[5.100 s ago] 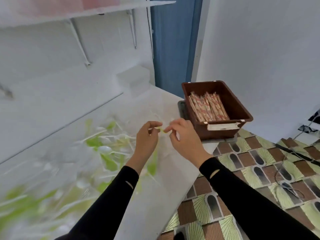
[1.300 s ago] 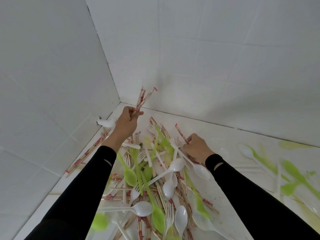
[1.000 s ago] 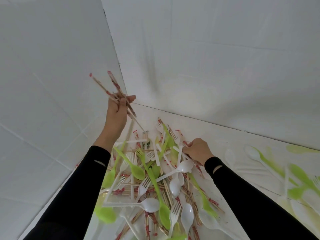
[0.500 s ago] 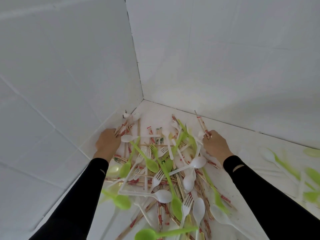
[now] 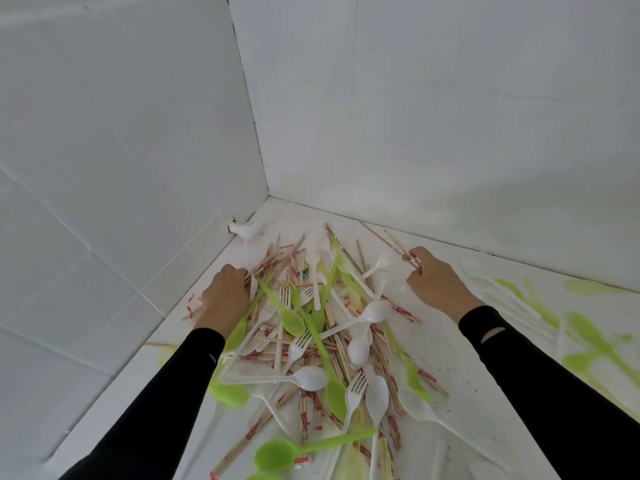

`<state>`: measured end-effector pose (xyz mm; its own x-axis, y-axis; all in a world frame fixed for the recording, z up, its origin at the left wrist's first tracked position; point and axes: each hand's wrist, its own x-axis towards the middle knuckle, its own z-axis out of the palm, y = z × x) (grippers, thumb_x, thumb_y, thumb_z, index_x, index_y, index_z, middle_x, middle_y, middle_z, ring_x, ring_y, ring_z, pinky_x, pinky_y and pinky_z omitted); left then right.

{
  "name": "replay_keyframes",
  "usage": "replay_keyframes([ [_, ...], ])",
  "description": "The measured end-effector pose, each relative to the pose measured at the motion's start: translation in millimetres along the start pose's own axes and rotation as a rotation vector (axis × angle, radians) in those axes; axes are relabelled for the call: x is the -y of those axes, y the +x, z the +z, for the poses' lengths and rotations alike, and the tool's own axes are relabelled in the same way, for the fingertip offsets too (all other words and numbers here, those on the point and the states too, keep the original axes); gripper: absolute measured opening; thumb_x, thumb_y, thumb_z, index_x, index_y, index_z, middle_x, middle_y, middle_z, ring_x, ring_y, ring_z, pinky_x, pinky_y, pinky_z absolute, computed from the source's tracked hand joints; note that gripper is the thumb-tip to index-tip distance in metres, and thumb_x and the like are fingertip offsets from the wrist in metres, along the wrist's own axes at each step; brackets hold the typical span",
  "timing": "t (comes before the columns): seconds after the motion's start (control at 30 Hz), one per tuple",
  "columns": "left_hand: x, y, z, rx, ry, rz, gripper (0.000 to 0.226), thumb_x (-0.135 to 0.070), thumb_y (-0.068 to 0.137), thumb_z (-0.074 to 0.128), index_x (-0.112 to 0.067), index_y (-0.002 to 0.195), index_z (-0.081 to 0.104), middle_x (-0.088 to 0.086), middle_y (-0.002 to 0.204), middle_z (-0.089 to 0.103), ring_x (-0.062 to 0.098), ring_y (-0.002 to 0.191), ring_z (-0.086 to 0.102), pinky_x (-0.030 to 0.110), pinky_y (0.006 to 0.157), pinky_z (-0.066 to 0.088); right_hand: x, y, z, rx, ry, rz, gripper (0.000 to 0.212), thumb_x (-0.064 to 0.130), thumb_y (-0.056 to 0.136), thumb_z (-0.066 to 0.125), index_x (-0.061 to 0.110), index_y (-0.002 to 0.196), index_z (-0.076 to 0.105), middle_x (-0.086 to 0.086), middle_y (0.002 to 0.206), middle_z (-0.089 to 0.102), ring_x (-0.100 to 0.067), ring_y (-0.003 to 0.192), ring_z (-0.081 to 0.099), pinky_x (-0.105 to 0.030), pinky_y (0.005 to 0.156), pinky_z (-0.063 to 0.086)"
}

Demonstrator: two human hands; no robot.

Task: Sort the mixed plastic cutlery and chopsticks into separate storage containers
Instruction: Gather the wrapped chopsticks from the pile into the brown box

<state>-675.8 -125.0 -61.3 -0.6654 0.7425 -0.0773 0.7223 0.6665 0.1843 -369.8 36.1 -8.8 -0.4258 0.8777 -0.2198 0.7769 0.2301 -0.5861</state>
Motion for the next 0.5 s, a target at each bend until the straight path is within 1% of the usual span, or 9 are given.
replay_keyframes([
  [0.07,-9,-5,0,-0.002,-0.022,0.037,0.013,-0.016,0.095,0.048,-0.014,0.083,0.049,0.008,0.095,0.050,0.029,0.087,0.054,0.035,0.065,0.041,0,-3,-4,-0.035,-0.090,-0.038,0.037,0.008,0.097,0.035,0.022,0.130,0.043,-0.008,0.086,0.058,-0.027,0.075,0.055,-0.034,0.067,0.041],
  [0.17,-21,-10,-5,0.020,-0.021,0.061,0.012,-0.022,0.096,0.047,-0.016,0.086,0.048,0.004,0.085,0.054,0.026,0.080,0.054,0.031,0.061,0.037,2,-7,-9,-0.063,-0.399,-0.091,0.039,0.018,0.100,0.033,0.024,0.138,0.041,-0.006,0.107,0.060,-0.028,0.096,0.050,-0.036,0.081,0.033],
  [0.23,-28,-11,-12,0.014,-0.010,0.079,0.012,-0.024,0.095,0.049,-0.018,0.084,0.049,0.001,0.082,0.057,0.025,0.076,0.056,0.027,0.059,0.034,2,-10,-12,-0.024,-0.467,-0.102,0.038,0.027,0.104,0.029,0.027,0.139,0.041,-0.007,0.116,0.060,-0.028,0.104,0.049,-0.038,0.089,0.032],
  [0.27,-31,-10,-16,-0.004,0.009,0.092,0.014,-0.025,0.094,0.051,-0.018,0.082,0.050,0.000,0.081,0.059,0.024,0.075,0.058,0.026,0.058,0.034,1,-11,-13,-0.016,-0.483,-0.108,0.037,0.031,0.105,0.027,0.028,0.138,0.042,-0.006,0.115,0.061,-0.029,0.105,0.050,-0.038,0.090,0.032],
  [0.33,-36,-8,-26,-0.063,0.105,0.130,0.018,-0.026,0.095,0.053,-0.020,0.078,0.052,-0.002,0.079,0.059,0.021,0.075,0.059,0.025,0.057,0.034,-1,-15,-16,-0.015,-0.469,-0.131,0.032,0.035,0.106,0.026,0.029,0.129,0.047,-0.003,0.100,0.063,-0.028,0.097,0.053,-0.038,0.087,0.033],
  [0.4,-42,-6,-36,-0.102,0.227,0.156,0.016,-0.026,0.098,0.053,-0.022,0.083,0.058,-0.006,0.080,0.056,0.018,0.077,0.057,0.026,0.056,0.035,-5,-17,-19,0.001,-0.380,-0.145,0.024,0.032,0.106,0.030,0.022,0.109,0.051,0.001,0.082,0.058,-0.027,0.085,0.055,-0.034,0.074,0.036],
  [0.43,-44,-3,-41,-0.108,0.280,0.160,0.014,-0.024,0.099,0.052,-0.022,0.088,0.061,-0.006,0.081,0.055,0.017,0.079,0.057,0.027,0.058,0.036,-7,-19,-20,0.014,-0.334,-0.135,0.021,0.028,0.105,0.032,0.018,0.101,0.051,0.001,0.080,0.056,-0.026,0.082,0.055,-0.032,0.068,0.037],
  [0.47,-46,-2,-46,-0.109,0.321,0.160,0.014,-0.020,0.099,0.051,-0.022,0.092,0.062,-0.006,0.082,0.053,0.017,0.080,0.056,0.029,0.059,0.037,-8,-20,-22,0.034,-0.302,-0.118,0.019,0.022,0.104,0.034,0.016,0.096,0.051,0.000,0.084,0.058,-0.025,0.082,0.055,-0.031,0.064,0.036],
  [0.5,-47,-2,-52,-0.117,0.351,0.159,0.014,-0.015,0.099,0.049,-0.021,0.096,0.062,-0.005,0.084,0.051,0.017,0.081,0.055,0.029,0.061,0.039,-9,-22,-25,0.058,-0.289,-0.099,0.016,0.016,0.103,0.035,0.015,0.098,0.051,-0.002,0.091,0.060,-0.023,0.082,0.054,-0.029,0.064,0.036],
])
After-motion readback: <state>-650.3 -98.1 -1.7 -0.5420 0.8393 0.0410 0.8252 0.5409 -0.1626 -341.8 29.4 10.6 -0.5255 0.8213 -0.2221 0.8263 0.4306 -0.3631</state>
